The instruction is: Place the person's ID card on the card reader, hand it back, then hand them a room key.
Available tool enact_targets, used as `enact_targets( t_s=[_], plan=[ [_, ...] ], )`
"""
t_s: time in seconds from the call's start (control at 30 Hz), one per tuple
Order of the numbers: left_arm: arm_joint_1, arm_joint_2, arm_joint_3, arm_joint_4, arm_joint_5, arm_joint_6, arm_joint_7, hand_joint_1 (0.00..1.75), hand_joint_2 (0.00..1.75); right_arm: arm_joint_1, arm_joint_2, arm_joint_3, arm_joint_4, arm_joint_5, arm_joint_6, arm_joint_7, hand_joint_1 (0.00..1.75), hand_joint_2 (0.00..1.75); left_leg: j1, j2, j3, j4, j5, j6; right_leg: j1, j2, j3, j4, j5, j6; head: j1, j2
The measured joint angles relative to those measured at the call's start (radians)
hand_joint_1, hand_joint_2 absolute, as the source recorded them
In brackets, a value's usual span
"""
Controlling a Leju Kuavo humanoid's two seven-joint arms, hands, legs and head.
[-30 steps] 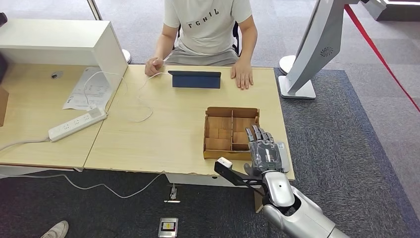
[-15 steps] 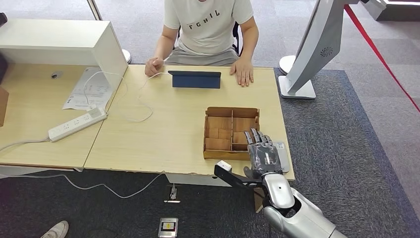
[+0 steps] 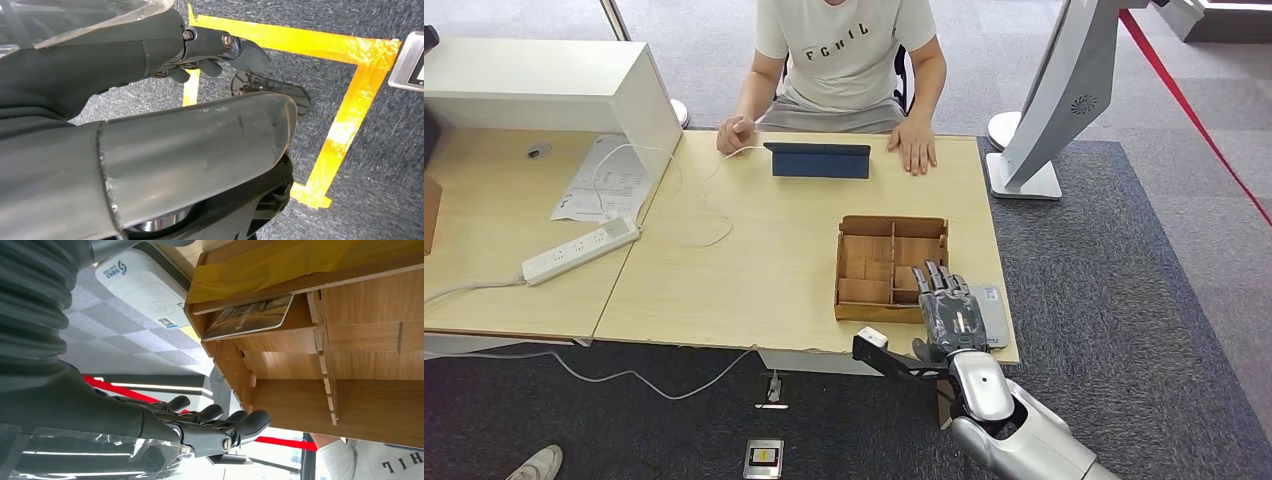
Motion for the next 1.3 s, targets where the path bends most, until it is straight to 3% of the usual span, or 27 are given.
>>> enact_targets(
  t_s=[0.77, 0.83, 0.9, 0.97, 1.03, 1.3],
  plan=[
    [-0.001, 0.0, 0.0, 0.0, 0.002, 0.002, 0.007, 0.0, 0.0, -0.014, 0.009, 0.001, 0.062, -0.037, -0.02, -0.013, 0.04, 1.75, 0.0, 0.0, 0.0, 0.0, 0.0, 0.0, 0.0, 0.0, 0.0, 0.0, 0.0, 0.0, 0.0, 0.0],
    [-0.001, 0.0, 0.0, 0.0, 0.003, 0.006, 0.007, 0.0, 0.0, -0.021, 0.009, 0.001, 0.073, -0.045, -0.024, -0.016, 0.45, 1.75, 0.0, 0.0, 0.0, 0.0, 0.0, 0.0, 0.0, 0.0, 0.0, 0.0, 0.0, 0.0, 0.0, 0.0],
    [-0.001, 0.0, 0.0, 0.0, 0.004, 0.009, 0.007, 0.0, 0.0, -0.026, 0.011, 0.002, 0.081, -0.05, -0.025, -0.018, 1.17, 1.75, 0.0, 0.0, 0.0, 0.0, 0.0, 0.0, 0.0, 0.0, 0.0, 0.0, 0.0, 0.0, 0.0, 0.0],
    [-0.001, 0.0, 0.0, 0.0, 0.007, 0.011, 0.007, 0.0, 0.0, -0.031, 0.013, 0.004, 0.089, -0.052, -0.024, -0.02, 1.62, 1.75, 0.0, 0.0, 0.0, 0.0, 0.0, 0.0, 0.0, 0.0, 0.0, 0.0, 0.0, 0.0, 0.0, 0.0],
    [-0.001, 0.0, 0.0, 0.0, 0.008, 0.011, 0.007, 0.0, 0.0, -0.034, 0.016, 0.007, 0.097, -0.055, -0.021, -0.021, 1.75, 1.75, 0.0, 0.0, 0.0, 0.0, 0.0, 0.0, 0.0, 0.0, 0.0, 0.0, 0.0, 0.0, 0.0, 0.0],
    [-0.001, 0.0, 0.0, 0.0, 0.014, 0.021, 0.013, 0.0, 0.0, -0.04, 0.021, 0.023, 0.115, -0.079, 0.005, -0.023, 1.75, 1.75, 0.0, 0.0, 0.0, 0.0, 0.0, 0.0, 0.0, 0.0, 0.0, 0.0, 0.0, 0.0, 0.0, 0.0]
  ],
)
